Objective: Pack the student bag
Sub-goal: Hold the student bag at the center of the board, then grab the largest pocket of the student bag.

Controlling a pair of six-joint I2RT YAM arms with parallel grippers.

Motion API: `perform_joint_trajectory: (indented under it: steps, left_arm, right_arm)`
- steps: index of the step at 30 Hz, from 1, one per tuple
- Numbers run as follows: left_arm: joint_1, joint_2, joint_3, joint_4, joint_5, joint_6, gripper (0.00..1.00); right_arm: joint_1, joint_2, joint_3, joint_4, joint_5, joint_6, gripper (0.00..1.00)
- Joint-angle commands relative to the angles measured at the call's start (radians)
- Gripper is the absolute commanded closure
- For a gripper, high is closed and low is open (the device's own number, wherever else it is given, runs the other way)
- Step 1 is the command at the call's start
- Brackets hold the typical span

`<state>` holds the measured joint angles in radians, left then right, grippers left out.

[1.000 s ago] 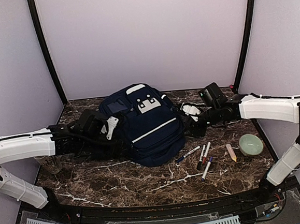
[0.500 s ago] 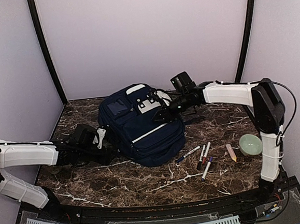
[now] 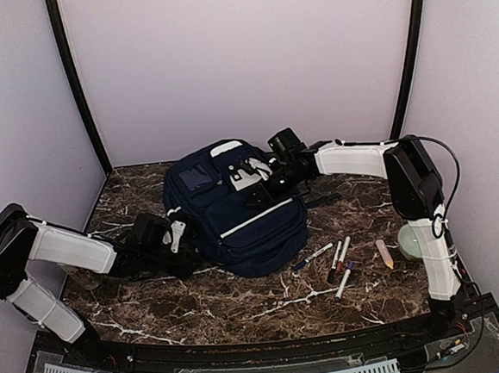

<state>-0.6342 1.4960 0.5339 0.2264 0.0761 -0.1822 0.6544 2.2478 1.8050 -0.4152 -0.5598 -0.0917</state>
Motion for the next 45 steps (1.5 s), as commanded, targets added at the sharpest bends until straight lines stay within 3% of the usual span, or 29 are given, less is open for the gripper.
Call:
perform_joint_trajectory:
  steps: [1,5,10,17,22,30,34,37,45]
  left_arm:
    - [0.013,0.047,0.008,0.087,0.044,0.038,0.48]
    - [0.054,0.071,0.001,0.147,0.101,0.046,0.54]
    - [0.064,0.087,-0.013,0.213,0.146,0.059,0.74]
    - [0.064,0.060,-0.060,0.283,0.177,0.064,0.83]
    - [0.064,-0.003,-0.091,0.249,0.185,0.036,1.00]
    - [0.063,-0.153,-0.190,0.209,0.152,-0.013,1.00]
    - [0.065,-0.176,-0.192,0.240,0.094,-0.055,0.73]
    - [0.075,-0.144,-0.192,0.320,0.151,-0.058,0.60]
    - [0.113,0.028,-0.149,0.440,0.249,-0.023,0.54]
  right_arm:
    - [0.005,0.071,-0.011,-0.038,0.034,0.028,0.63]
    - [0.005,0.080,-0.013,-0.039,0.016,0.032,0.63]
    - [0.005,0.092,-0.021,-0.036,0.012,0.033,0.63]
    - [0.007,0.099,-0.026,-0.036,0.001,0.038,0.62]
    - [0.007,0.103,-0.027,-0.034,0.000,0.041,0.62]
    - [0.008,0.105,-0.027,-0.033,0.014,0.042,0.62]
    - [0.008,0.109,-0.029,-0.031,0.006,0.048,0.62]
    - [0.010,0.111,-0.034,-0.028,0.002,0.052,0.62]
    - [0.017,0.100,-0.041,-0.025,-0.003,0.053,0.62]
